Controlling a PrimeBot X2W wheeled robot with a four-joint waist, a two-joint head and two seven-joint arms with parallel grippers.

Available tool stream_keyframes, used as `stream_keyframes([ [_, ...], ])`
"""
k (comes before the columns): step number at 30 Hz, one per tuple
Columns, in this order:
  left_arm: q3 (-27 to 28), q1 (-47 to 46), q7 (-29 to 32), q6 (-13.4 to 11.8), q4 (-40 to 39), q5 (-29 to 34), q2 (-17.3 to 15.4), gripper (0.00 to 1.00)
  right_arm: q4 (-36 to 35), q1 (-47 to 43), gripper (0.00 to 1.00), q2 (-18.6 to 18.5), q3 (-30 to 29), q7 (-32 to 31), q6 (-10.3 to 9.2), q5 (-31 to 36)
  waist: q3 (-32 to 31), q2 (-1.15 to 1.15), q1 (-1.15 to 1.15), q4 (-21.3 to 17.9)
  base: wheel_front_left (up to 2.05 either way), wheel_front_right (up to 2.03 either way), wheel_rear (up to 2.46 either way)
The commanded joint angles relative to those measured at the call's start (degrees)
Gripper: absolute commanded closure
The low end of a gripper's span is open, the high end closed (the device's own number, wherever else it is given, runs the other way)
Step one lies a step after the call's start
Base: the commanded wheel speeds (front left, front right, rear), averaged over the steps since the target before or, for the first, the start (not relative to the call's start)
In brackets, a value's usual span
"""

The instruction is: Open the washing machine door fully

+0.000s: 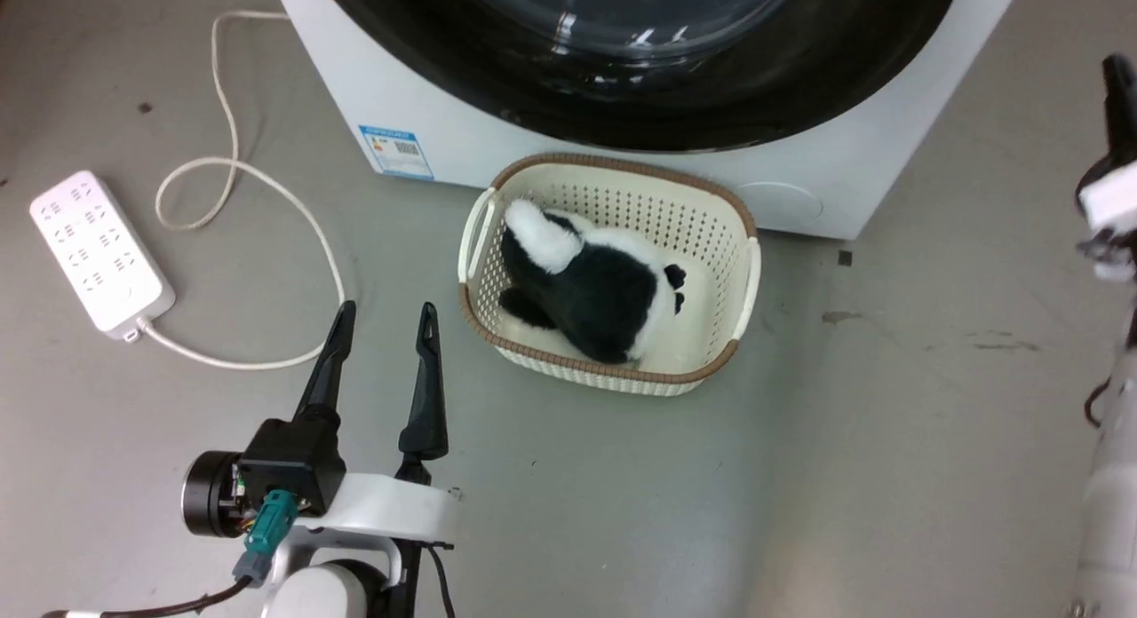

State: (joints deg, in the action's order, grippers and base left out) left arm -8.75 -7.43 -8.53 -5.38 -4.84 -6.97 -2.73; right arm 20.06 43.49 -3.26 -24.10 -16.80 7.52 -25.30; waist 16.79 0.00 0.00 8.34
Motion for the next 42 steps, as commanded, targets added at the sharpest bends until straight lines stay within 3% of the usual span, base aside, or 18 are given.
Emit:
stream_keyframes([
  [1,-0.3,-1.2,-0.6,-0.3,-0.4,-0.4,-0.1,0.0,1.2,2.5,1.0,0.2,-1.1,-0.8,-0.01,-0.6,0.6,0.0,0.0,0.4,0.0,0.0,0.0],
  [8,-1.6,-2.6,-1.8,-1.2,-1.2,-1.4,-0.1,0.0,12.5,16.2,1.0,-0.2,-12.0,-9.1,-0.02,2.4,4.2,0.0,0.0,2.5,0.0,0.0,0.0],
  [19,-3.4,-4.3,-3.1,-2.3,-2.0,-3.0,-0.1,0.0,21.1,29.8,1.0,-1.7,-24.4,-15.5,-0.02,6.9,7.8,0.0,0.0,5.1,0.0,0.0,0.0],
  [34,-5.7,-6.4,-4.9,-3.8,-3.2,-4.8,-0.1,0.0,27.9,45.6,1.0,-2.0,-39.7,-25.3,-0.03,13.0,12.1,0.0,0.0,7.6,0.0,0.0,0.0],
  [42,-7.0,-7.3,-5.8,-4.9,-3.5,-5.9,-0.1,0.0,29.5,49.0,1.0,-1.6,-46.6,-31.9,-0.03,16.3,13.0,0.0,0.0,8.8,0.0,0.0,0.0],
])
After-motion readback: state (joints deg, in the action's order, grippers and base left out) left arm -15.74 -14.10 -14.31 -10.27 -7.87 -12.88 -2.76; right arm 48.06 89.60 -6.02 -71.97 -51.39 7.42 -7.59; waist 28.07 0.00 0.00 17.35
